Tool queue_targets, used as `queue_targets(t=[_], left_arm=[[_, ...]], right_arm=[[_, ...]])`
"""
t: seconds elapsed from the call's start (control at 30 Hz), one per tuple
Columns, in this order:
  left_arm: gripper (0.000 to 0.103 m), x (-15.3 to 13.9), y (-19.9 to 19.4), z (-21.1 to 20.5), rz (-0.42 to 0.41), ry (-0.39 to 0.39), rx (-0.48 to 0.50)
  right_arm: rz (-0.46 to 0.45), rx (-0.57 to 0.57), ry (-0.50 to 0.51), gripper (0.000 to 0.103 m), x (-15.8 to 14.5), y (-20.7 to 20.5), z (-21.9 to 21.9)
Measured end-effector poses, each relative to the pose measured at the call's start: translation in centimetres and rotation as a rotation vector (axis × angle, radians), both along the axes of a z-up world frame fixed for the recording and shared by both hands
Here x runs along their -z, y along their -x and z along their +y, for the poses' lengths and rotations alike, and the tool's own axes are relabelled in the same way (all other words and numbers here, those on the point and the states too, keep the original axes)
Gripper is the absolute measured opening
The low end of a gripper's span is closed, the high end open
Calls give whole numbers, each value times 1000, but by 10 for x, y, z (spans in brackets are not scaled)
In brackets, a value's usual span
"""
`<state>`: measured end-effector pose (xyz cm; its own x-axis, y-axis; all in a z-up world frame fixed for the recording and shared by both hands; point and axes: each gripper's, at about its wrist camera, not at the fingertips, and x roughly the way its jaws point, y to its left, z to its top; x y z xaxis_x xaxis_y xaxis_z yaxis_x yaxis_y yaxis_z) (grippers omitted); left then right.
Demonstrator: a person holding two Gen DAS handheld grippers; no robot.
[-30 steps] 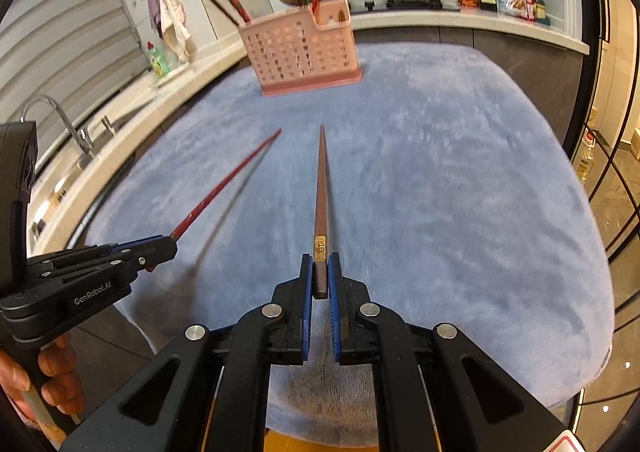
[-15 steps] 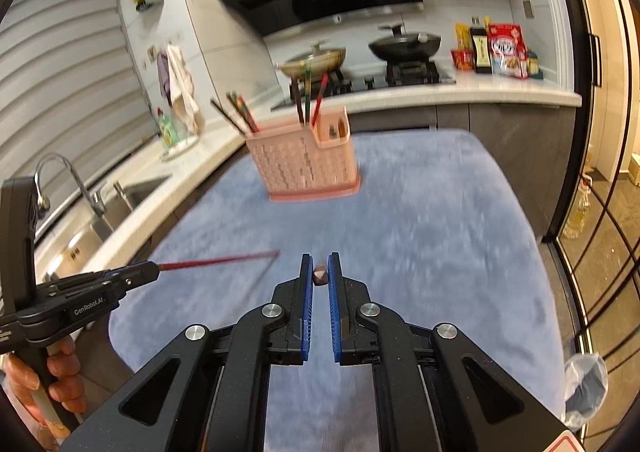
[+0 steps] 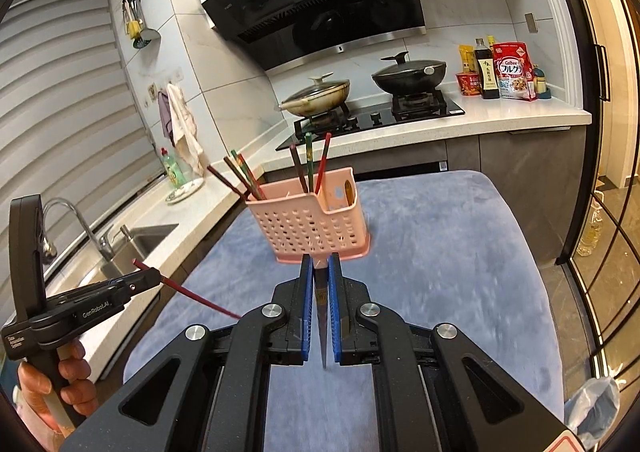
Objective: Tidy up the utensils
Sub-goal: 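Lift both chopsticks upright and carry them over the pink holder with both tools, then open both tools to drop the chopsticks into the holder, then withdraw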
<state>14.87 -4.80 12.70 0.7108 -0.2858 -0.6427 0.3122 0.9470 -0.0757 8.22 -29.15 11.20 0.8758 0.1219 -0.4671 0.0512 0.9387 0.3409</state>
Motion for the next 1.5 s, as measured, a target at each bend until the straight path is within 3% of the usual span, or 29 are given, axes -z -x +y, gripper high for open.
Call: queue_targets(t=[0.23, 0.47, 0.9, 1.2, 1.5], left_arm=[[7, -21, -27, 0, -27, 30, -1], [7, -53, -61, -3, -83, 50, -11], [7, -137, -136, -18, -261, 135, -41], [7, -125, -177, -32, -269, 109, -59], [7, -84, -201, -37, -198, 88, -57]], right_arm=[[-29, -9, -9, 7, -14, -24, -5], [-101, -17, -32, 7, -47, -58, -12], [-251, 10, -64, 7, -123, -150, -26], [-236, 56, -62, 7, -121, -202, -35], [-112, 44, -40, 7, -70, -240, -26]])
